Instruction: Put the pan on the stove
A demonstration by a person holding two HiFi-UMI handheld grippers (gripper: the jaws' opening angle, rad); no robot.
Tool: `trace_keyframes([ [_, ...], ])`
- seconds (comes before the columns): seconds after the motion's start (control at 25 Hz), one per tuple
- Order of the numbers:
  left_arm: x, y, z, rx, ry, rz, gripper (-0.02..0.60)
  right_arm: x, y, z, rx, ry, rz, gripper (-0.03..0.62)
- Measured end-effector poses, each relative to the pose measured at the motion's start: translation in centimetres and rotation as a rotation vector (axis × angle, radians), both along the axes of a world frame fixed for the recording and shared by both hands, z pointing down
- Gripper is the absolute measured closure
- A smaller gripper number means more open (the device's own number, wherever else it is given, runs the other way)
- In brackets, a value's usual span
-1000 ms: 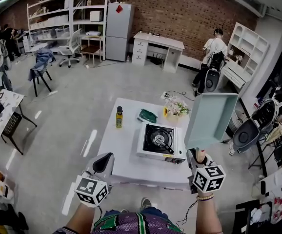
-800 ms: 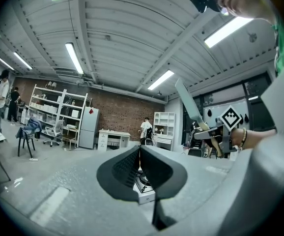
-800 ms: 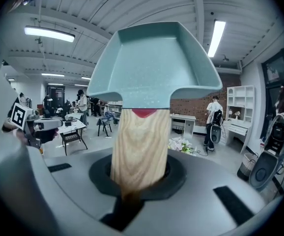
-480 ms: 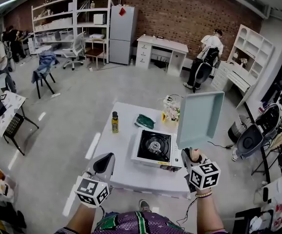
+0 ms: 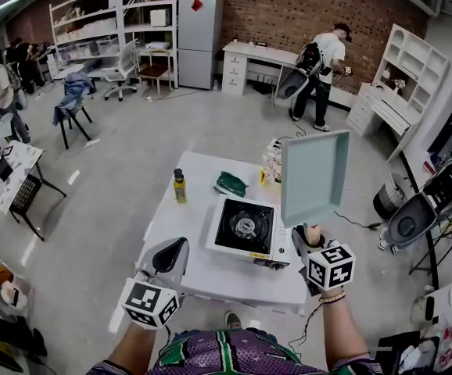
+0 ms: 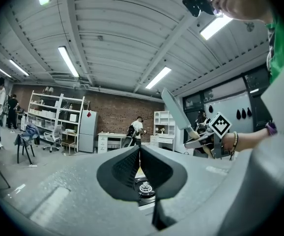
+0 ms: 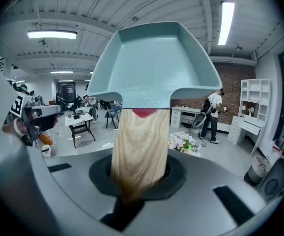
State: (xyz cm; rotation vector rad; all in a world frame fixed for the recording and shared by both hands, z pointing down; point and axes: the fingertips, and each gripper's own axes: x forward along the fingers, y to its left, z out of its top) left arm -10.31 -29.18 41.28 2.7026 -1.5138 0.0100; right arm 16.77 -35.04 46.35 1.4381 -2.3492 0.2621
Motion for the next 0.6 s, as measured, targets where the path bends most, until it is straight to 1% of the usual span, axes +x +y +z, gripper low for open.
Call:
trace_keyframes([
  [0.28,3.4,-0.9,0.7,-0.007,-0.010,-0.024,0.563,2.5,-1.6,2.8,-0.039,0.043,-0.073,0.549],
  [0.48,4.9,-1.9,1.5,-0.015,-0.014,-0.033,0.563,3.3,-3.0,4.3,-0.058,0.069,-0.127,0.549],
  [0.6,6.0,-2.4,2.0,-0.018,-0.029,-0.030,0.563,3.9,-3.7,5.3,-0.069,0.078,-0.161,0.549],
])
